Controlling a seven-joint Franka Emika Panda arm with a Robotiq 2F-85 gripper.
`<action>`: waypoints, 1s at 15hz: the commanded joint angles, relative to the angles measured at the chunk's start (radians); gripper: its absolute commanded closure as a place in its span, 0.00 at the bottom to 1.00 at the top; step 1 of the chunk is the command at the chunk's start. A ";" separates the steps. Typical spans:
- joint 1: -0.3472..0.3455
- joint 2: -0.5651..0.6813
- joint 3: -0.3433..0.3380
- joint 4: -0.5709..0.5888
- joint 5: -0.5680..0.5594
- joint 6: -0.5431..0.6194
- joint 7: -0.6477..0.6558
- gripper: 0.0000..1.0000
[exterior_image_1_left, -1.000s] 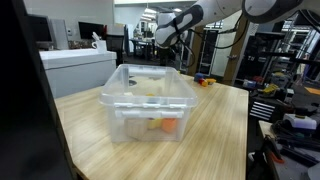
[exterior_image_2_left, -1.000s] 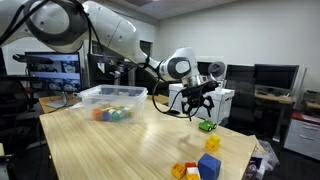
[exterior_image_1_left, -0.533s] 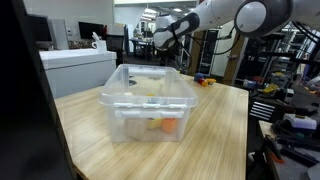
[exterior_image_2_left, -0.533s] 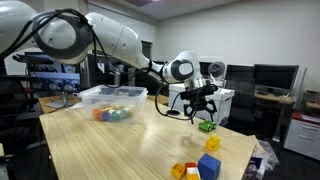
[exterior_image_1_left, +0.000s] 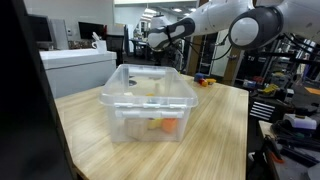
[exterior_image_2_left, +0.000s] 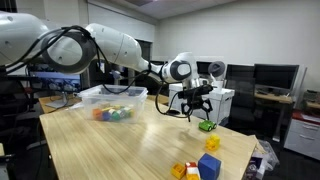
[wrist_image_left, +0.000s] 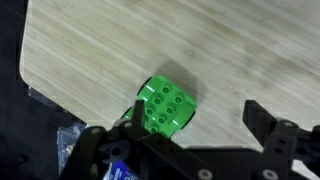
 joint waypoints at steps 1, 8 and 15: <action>0.001 0.000 0.003 0.006 0.000 0.000 -0.003 0.00; 0.017 -0.029 0.038 -0.042 0.021 -0.029 -0.014 0.00; 0.040 -0.012 0.021 -0.008 0.012 0.017 0.177 0.00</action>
